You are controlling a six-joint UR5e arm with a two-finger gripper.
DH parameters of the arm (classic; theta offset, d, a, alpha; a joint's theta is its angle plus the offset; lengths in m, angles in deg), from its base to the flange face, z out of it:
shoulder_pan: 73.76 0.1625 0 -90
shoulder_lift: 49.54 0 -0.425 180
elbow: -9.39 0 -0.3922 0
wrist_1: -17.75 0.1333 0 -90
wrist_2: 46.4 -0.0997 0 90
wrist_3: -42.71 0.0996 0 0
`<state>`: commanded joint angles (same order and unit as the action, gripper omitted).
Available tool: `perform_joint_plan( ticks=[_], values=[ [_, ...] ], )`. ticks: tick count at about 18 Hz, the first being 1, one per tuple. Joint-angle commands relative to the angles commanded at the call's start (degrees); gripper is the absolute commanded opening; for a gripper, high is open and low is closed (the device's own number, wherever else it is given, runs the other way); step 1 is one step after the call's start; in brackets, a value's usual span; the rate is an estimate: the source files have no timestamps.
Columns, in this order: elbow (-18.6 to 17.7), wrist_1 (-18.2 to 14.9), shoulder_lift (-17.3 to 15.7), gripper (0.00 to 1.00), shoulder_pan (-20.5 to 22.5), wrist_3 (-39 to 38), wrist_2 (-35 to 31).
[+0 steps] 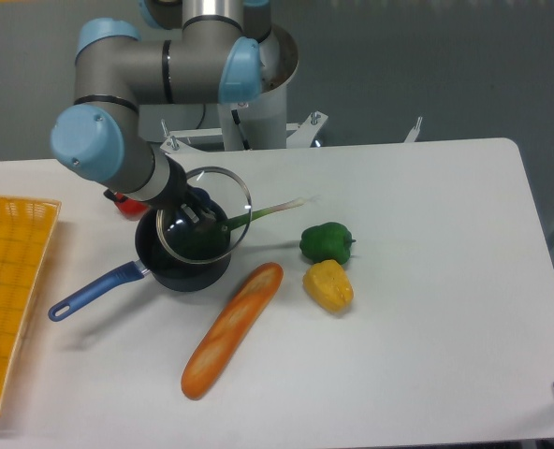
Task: Close the pot lid
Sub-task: 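Lower the glass lid onto the saucepan rim beside the green onion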
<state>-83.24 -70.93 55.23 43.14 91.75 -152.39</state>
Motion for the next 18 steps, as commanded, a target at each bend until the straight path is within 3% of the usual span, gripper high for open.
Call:
perform_joint_plan(
  ticks=[6,13,18],
  values=[
    [-0.88,0.0,0.26,0.44,-0.09,-1.93,0.18],
    [-0.8,0.18,2.72,0.45,-2.28,-5.71,0.0],
    [-0.8,3.25,2.99,0.45,-2.46,-5.63,0.18]
  ],
)
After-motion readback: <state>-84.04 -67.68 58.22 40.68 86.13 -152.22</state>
